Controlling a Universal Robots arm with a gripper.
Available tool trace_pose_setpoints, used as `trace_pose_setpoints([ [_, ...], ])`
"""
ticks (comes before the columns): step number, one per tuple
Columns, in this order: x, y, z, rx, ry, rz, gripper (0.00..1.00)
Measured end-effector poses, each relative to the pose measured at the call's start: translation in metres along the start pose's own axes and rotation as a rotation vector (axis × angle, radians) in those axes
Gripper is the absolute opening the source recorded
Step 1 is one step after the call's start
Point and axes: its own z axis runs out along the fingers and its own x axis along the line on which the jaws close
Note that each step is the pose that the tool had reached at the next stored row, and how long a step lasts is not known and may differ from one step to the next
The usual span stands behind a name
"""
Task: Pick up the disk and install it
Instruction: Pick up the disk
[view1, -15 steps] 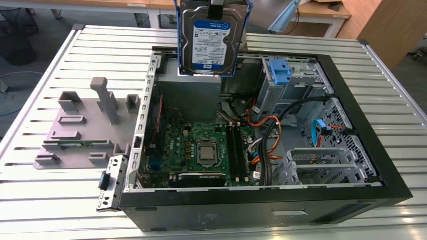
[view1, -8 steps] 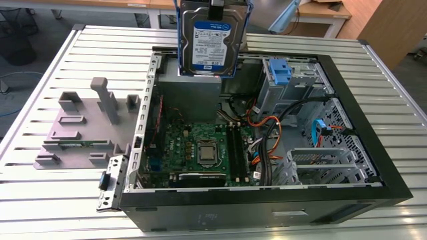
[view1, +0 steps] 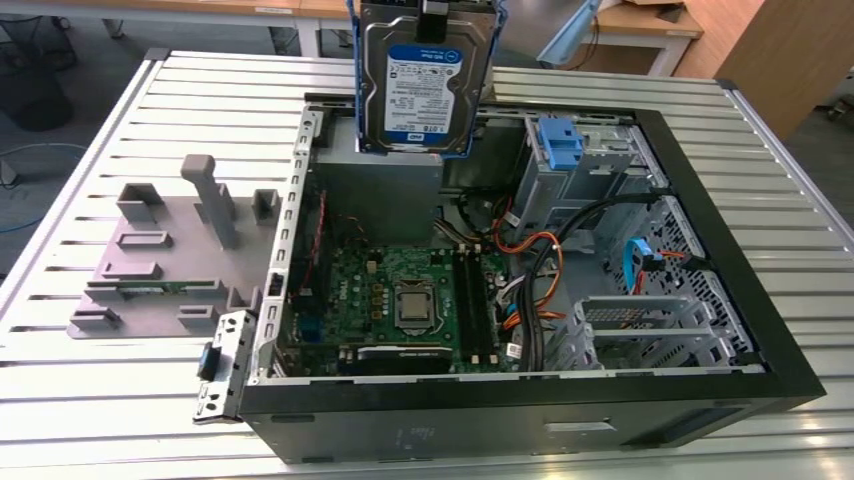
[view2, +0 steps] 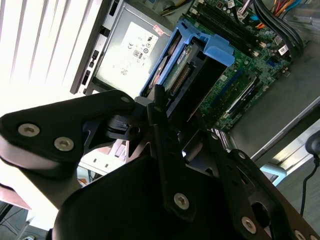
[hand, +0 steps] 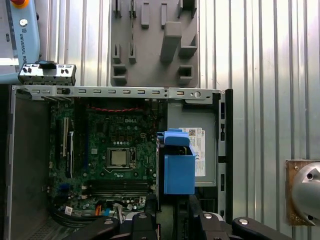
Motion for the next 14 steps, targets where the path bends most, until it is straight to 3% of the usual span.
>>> trace_pose_setpoints([
  [14,0.0055,0.0000,-0.0003,0.0000,0.0000,0.000,0.35],
])
